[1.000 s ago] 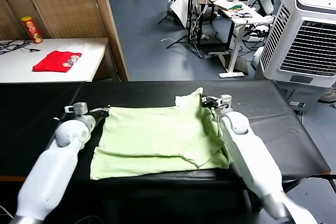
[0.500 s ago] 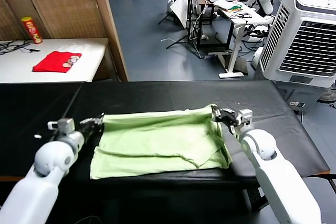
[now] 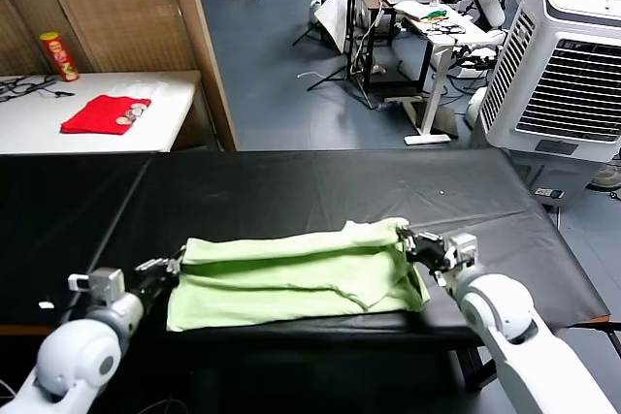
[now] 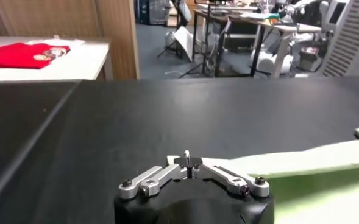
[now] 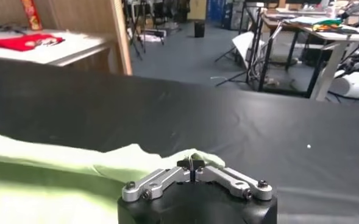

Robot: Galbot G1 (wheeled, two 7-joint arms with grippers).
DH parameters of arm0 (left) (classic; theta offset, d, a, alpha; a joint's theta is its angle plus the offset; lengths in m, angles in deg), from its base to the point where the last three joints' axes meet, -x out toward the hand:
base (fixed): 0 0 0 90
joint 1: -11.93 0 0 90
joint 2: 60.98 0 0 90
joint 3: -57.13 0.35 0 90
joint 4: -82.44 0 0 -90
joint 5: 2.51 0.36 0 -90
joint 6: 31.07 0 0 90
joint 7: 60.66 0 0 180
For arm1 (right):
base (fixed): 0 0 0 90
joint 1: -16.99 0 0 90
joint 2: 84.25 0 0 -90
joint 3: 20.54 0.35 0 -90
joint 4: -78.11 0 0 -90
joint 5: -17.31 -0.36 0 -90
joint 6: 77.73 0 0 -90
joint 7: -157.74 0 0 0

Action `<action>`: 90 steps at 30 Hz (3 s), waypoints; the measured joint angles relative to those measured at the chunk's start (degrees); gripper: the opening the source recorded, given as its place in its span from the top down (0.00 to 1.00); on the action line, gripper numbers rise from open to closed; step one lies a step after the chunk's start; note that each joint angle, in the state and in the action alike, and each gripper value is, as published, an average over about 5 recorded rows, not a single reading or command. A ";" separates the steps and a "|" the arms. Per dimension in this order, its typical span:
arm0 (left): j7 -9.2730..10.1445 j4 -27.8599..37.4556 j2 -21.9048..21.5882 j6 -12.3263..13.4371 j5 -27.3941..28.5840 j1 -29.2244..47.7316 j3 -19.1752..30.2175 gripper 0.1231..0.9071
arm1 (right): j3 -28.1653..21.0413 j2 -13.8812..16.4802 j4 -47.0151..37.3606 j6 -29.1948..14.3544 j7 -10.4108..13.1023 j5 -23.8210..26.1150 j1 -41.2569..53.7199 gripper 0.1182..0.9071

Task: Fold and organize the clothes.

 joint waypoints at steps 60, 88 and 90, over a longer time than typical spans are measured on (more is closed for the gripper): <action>1.16 12.62 7.45 4.43 7.77 8.52 3.86 0.99 | -0.37 -17.93 -11.87 -7.06 5.76 16.11 4.26 0.98; -1.03 5.25 8.44 6.34 5.71 -2.06 -1.73 0.14 | 5.22 -15.16 3.24 -6.56 4.29 12.95 -6.82 0.14; -1.08 5.68 9.11 6.53 5.33 -3.01 -1.77 0.14 | 5.22 -15.09 3.70 -6.61 4.17 12.95 -6.94 0.14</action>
